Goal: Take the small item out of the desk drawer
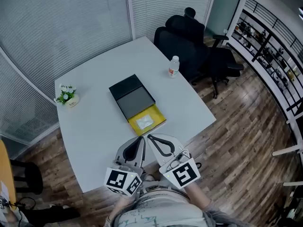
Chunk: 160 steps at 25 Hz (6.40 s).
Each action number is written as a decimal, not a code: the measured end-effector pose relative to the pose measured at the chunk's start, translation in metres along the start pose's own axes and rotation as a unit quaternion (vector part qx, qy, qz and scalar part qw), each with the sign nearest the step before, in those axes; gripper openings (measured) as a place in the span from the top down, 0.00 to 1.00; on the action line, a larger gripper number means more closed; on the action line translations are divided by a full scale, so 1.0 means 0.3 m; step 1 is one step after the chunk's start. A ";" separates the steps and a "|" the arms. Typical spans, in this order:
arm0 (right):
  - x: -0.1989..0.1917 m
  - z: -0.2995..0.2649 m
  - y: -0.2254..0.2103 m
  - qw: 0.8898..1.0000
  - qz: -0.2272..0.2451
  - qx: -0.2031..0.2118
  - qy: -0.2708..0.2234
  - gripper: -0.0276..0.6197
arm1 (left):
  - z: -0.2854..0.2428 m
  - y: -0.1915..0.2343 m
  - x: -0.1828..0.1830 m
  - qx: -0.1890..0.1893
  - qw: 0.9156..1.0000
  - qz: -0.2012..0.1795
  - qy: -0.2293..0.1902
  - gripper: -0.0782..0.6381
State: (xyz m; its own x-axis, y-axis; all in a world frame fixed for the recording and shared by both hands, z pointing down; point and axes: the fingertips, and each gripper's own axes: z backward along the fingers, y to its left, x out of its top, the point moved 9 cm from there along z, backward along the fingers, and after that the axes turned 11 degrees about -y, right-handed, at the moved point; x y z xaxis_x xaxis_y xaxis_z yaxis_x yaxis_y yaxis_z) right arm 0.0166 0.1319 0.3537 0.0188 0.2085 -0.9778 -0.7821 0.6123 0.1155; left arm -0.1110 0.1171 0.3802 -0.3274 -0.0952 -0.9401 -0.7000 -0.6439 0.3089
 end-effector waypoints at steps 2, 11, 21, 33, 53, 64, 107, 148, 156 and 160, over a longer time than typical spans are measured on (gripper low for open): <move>-0.009 -0.019 -0.026 1.000 -0.001 0.006 0.002 0.95 | -0.027 0.012 -0.005 0.005 1.000 0.001 0.002 0.89; -0.029 -0.072 -0.136 1.000 0.001 0.031 -0.006 0.95 | -0.132 0.045 -0.021 0.025 1.000 -0.005 -0.001 0.89; -0.047 -0.138 -0.299 0.997 -0.006 0.075 -0.014 0.95 | -0.277 0.049 -0.024 0.062 0.998 -0.017 -0.014 0.89; -0.094 -0.223 -0.491 0.985 -0.008 0.173 -0.022 0.95 | -0.425 0.038 -0.044 0.144 0.988 -0.036 -0.045 0.89; -0.124 -0.380 -0.436 0.984 -0.020 0.174 -0.026 0.95 | -0.385 0.218 0.013 0.144 0.988 -0.037 -0.040 0.89; -0.143 -0.409 -0.440 0.986 -0.019 0.166 -0.019 0.95 | -0.400 0.249 0.015 0.130 0.990 -0.038 -0.037 0.89; -0.653 -0.486 -0.390 0.906 0.089 0.317 0.264 0.95 | -0.301 0.381 -0.018 0.153 0.988 -0.018 0.001 0.89; -1.124 -0.510 -0.306 0.730 0.170 0.464 0.472 0.87 | -0.254 0.491 -0.073 0.161 0.987 0.012 0.022 0.89; -1.138 -0.511 -0.304 0.727 0.166 0.466 0.476 0.94 | -0.263 0.488 -0.082 0.157 0.987 0.019 0.026 0.89; -1.140 -0.511 -0.309 0.734 0.152 0.461 0.476 0.94 | -0.266 0.481 -0.093 0.152 0.988 0.021 0.035 0.90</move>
State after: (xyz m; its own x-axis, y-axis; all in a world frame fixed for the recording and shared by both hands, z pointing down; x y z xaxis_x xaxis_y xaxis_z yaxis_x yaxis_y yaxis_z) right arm -0.0128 -0.1130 0.6508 -0.8559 0.0841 -0.5102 0.1011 0.9949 -0.0057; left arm -0.1522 -0.0335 0.4396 -0.3229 -0.1763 -0.9299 -0.8485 -0.3812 0.3670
